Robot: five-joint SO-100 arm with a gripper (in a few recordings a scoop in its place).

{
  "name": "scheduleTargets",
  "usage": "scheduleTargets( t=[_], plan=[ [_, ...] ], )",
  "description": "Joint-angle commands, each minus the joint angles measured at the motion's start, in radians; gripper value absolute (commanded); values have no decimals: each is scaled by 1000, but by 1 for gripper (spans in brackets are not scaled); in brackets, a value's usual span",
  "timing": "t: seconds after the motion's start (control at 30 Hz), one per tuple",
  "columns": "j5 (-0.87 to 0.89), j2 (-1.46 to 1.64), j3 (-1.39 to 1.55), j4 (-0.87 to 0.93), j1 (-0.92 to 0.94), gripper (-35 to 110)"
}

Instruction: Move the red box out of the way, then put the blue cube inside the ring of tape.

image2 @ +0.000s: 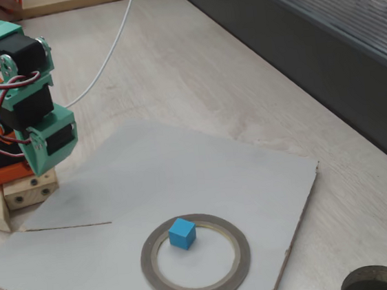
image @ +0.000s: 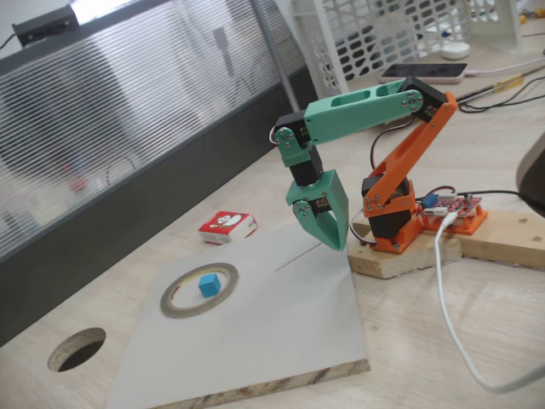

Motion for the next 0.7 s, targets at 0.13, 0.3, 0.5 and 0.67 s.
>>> scheduleTargets(
  t=[0.13,0.3,0.5,0.67],
  plan=[
    [11,80,8,17,6,1],
    [11,80,8,12,6,1],
    [9,80,8,11,0,1],
    [6,80,8,9,0,1]
  ],
)
